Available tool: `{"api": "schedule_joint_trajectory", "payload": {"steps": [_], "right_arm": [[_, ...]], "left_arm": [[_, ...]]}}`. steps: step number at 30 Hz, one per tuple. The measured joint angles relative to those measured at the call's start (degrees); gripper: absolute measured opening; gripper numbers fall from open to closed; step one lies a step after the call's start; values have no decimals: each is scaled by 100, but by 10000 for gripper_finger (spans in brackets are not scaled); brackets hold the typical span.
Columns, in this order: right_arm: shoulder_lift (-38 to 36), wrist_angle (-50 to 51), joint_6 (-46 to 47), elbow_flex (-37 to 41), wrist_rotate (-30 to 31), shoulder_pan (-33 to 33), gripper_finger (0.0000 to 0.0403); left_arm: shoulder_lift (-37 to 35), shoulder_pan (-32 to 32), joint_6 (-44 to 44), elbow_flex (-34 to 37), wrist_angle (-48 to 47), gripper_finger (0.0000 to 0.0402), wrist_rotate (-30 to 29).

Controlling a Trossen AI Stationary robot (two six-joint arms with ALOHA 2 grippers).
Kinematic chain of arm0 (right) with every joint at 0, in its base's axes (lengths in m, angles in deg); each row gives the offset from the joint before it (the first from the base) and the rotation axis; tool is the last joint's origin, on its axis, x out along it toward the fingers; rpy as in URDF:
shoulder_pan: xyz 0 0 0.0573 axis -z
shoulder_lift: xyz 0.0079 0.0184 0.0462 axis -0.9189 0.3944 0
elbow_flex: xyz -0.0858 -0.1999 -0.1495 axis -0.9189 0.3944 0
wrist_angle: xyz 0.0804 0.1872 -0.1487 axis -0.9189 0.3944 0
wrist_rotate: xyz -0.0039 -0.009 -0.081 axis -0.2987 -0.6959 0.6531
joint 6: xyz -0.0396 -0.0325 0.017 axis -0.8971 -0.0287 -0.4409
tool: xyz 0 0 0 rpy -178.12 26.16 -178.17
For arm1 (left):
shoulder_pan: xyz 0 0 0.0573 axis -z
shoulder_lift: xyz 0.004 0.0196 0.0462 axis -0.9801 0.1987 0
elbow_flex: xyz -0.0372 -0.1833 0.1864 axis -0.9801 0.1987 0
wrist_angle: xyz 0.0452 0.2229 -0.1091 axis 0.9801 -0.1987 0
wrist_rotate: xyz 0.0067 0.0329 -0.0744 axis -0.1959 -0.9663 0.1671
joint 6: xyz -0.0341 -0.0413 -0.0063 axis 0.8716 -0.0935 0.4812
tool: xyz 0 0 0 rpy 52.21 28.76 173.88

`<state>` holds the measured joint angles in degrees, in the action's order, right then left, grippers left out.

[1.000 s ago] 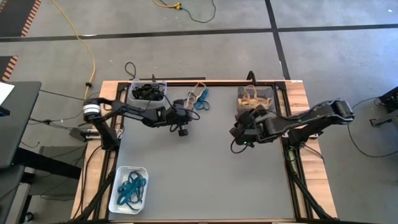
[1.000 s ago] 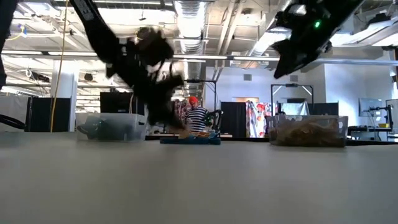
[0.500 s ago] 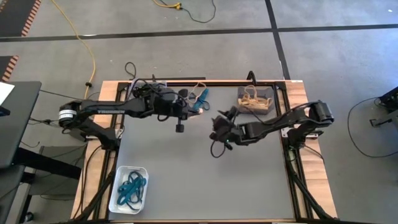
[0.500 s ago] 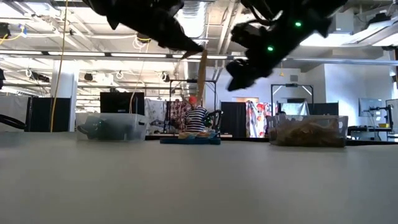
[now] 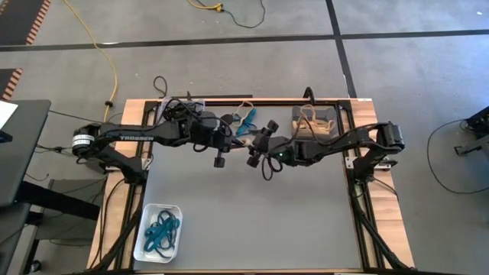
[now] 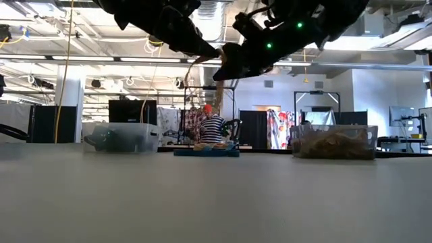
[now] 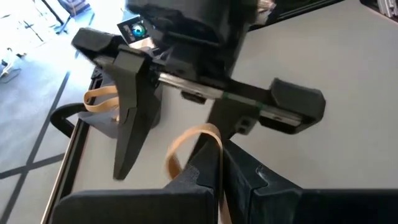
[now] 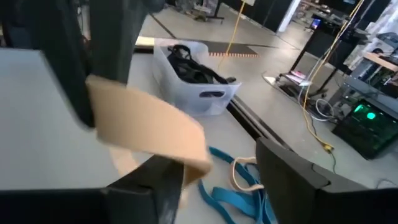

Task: Sort rubber bands into baskets
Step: Put the white rubber band into the black transparent bin

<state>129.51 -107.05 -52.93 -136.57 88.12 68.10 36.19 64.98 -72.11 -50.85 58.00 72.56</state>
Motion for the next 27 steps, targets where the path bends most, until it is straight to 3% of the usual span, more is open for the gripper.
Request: {"api": "schedule_joint_trajectory", "payload": {"steps": [3, 7, 8, 11, 14, 21, 27], "right_arm": [[-1, -98, -20, 2, -69, 31, 182], [0, 99, -284, 2, -86, 32, 42], [0, 105, -360, 2, -81, 32, 26], [-37, 208, -398, -22, 79, 37, 23], [-218, 768, -387, -101, 429, 102, 23], [-1145, 3177, 291, -337, 1023, 606, 23], [-2029, 5200, 1155, -508, 983, 1484, 23]], "left_arm": [[0, 11, -21, 0, -2, 0, 2], [0, 11, -82, 0, -10, 0, 1], [0, 11, -87, 0, -11, 0, -3], [0, 11, -102, 5, -10, 5, -196], [1, 13, -202, 91, -26, 37, -532], [79, 13, -82, 140, -858, 151, -596], [450, 13, 148, 138, -1124, 177, -395]]}}
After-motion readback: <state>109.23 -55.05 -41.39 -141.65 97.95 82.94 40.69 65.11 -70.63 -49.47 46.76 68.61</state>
